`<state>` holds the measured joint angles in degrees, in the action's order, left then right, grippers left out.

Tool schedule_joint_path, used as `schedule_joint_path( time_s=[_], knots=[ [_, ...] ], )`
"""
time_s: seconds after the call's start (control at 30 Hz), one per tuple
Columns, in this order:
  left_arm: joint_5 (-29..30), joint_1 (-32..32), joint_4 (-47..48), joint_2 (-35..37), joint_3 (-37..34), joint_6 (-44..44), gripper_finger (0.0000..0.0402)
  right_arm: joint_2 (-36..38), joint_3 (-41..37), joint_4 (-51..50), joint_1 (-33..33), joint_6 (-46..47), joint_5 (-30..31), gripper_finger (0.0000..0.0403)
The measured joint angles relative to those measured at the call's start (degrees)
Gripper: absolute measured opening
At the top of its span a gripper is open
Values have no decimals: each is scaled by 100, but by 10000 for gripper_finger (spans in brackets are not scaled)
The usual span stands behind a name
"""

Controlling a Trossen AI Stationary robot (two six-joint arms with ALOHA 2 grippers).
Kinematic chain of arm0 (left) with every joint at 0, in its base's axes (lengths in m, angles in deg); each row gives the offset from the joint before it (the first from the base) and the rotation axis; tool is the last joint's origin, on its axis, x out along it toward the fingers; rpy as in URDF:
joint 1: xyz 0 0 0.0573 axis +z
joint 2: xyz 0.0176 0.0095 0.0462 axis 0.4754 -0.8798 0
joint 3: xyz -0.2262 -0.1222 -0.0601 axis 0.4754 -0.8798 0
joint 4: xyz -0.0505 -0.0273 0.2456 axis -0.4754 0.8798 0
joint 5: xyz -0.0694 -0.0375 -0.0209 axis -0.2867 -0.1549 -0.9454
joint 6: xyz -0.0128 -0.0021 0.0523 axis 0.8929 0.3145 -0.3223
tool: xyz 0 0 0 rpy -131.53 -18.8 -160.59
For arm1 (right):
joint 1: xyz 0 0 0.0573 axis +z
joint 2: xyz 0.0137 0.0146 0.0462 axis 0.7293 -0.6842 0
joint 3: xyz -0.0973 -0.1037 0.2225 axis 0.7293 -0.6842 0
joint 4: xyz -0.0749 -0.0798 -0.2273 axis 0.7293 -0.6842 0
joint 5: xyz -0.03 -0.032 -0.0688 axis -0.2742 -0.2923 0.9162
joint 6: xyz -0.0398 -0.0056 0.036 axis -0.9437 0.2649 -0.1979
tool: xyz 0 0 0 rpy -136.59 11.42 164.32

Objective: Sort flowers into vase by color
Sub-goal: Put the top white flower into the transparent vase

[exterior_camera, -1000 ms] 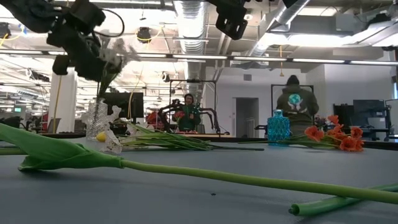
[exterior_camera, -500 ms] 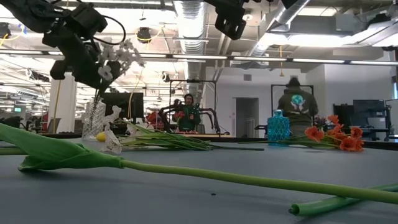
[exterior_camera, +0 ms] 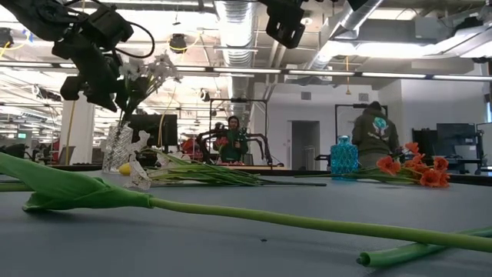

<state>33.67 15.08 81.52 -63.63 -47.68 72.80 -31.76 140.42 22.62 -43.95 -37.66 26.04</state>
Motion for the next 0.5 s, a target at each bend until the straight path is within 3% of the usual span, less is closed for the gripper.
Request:
schedule_joint_path(
  time_s=[0.2,0.5],
  knots=[
    [-249,0,238,253,2,-100,117,0,0,2,0,0,-7,296],
    [-83,59,1197,901,7,-103,117,0,0,17,-81,-80,-22,296]
  ],
)
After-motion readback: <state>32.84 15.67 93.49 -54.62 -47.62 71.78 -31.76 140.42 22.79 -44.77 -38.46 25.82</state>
